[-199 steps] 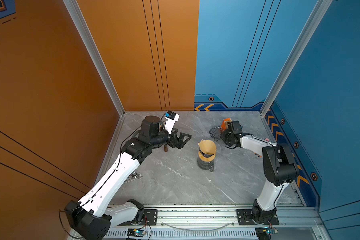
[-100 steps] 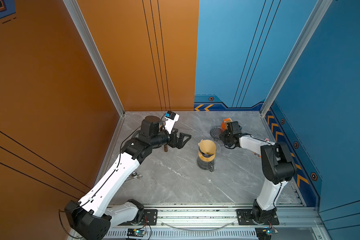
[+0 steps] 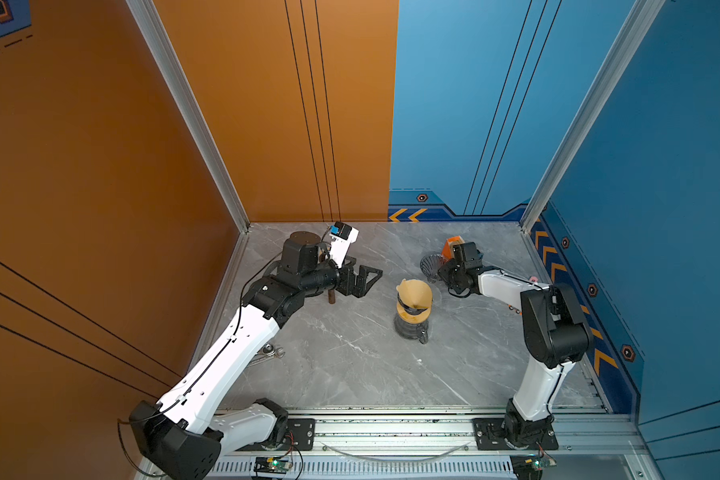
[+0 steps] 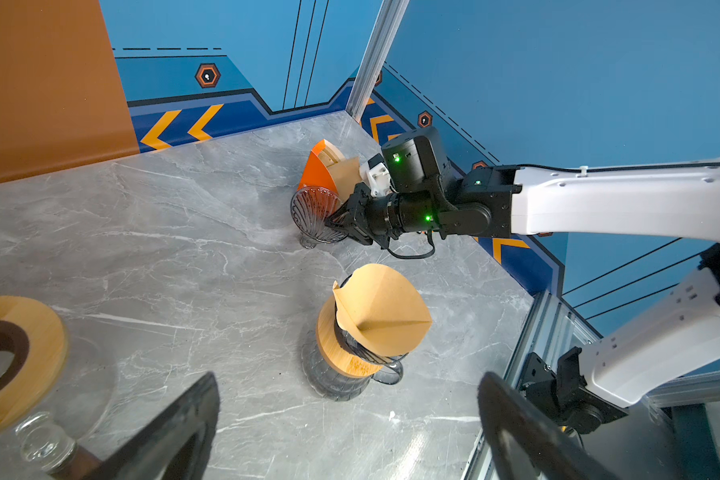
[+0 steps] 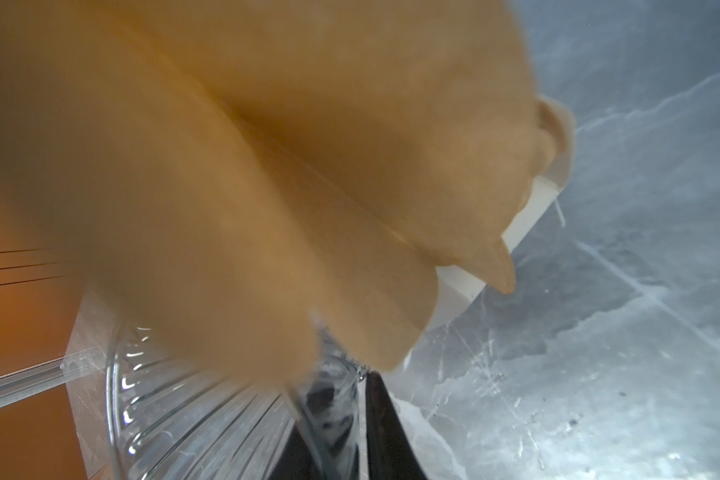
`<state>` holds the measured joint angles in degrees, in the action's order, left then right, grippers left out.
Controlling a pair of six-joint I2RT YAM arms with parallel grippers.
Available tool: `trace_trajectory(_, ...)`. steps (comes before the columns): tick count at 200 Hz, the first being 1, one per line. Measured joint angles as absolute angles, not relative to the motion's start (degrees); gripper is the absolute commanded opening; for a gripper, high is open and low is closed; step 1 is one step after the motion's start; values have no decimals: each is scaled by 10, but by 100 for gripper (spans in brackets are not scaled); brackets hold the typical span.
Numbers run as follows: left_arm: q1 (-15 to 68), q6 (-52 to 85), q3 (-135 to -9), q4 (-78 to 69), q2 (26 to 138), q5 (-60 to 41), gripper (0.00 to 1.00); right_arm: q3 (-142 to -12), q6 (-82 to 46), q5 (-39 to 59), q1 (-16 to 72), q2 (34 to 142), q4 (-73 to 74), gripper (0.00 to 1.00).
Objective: Place the coffee filter in the dripper
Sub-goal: 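Reach the right gripper to the clear ribbed glass dripper and grasp it, then lift the glass dripper with the right gripper and carry it toward the left gripper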
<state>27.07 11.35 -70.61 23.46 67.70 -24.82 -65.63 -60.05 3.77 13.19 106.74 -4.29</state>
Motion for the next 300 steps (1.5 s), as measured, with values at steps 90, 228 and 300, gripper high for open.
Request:
trace_trajectory(90,271,114,-706,236,677,-248,98,-656,-597,27,134,1067,-44,10)
trace_trajectory(228,271,114,-706,236,677,-248,98,-656,-539,7,140,1003,-73,9)
trace_trajectory(300,271,114,-706,236,677,-246,98,-675,-458,-18,157,925,-131,9)
